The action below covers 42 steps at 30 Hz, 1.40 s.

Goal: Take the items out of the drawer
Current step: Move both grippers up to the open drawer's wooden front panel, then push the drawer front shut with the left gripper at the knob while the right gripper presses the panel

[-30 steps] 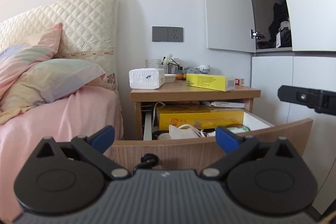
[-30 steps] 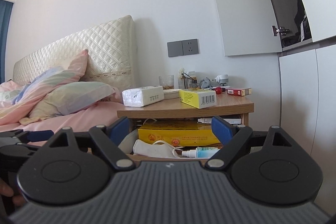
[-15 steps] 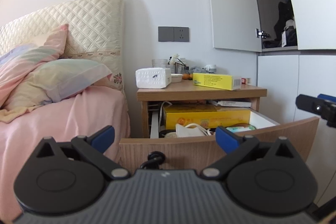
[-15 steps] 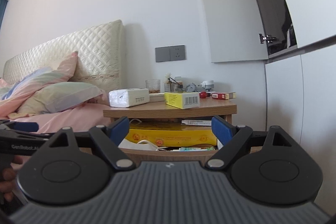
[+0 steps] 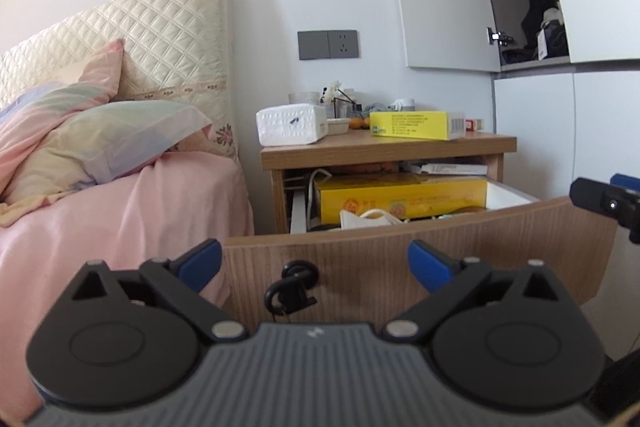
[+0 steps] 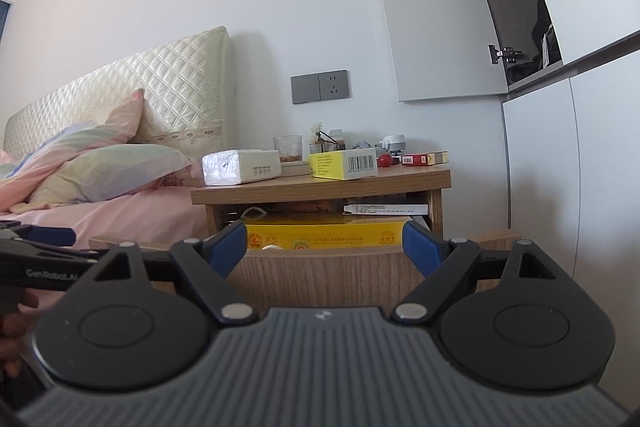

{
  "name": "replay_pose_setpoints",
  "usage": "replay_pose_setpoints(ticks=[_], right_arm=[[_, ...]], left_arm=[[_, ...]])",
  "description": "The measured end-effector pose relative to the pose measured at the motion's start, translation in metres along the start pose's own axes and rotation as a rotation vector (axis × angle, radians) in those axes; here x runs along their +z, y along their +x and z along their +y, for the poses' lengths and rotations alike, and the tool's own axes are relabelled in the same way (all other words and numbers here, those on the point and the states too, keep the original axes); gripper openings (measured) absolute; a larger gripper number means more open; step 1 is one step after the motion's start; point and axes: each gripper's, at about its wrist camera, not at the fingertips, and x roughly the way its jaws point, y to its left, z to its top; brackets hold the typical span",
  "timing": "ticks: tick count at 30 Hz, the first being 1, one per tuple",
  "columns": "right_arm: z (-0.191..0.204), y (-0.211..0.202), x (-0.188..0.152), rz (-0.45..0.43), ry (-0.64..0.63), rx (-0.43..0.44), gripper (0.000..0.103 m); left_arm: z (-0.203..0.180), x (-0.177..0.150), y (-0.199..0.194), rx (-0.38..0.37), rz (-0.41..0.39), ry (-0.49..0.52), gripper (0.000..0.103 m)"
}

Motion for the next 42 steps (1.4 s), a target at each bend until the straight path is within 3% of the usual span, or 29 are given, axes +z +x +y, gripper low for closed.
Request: replay_pose_setpoints(ticks=[4,12,19,34,42], right_arm=[[0.003,0.002,-0.006,0.01,0.0,-0.021,0.077],[0.0,0.007,-0.015,0.027,0.021,-0.049,0.076],[-0.004,0.011,-0.028,0.084,0.041,-0.068,0.066],[0.008,0.013,-0.007,0.105,0.024,-0.067,0.066],[0.001,0.02,-0.013,0.118,0.039,-0.077,0.066]], left_arm=[[-0.002,-0.002,0.0,-0.015,0.006,0.0,0.098],[0.0,-0.005,0.008,-0.008,0.038,-0.013,0.09],[-0.001,-0.007,0.012,-0.021,0.056,-0.003,0.085],[0.003,-0.009,0.023,-0.029,0.101,-0.004,0.082],[0.004,-0.011,0.021,-0.031,0.096,0.004,0.082]])
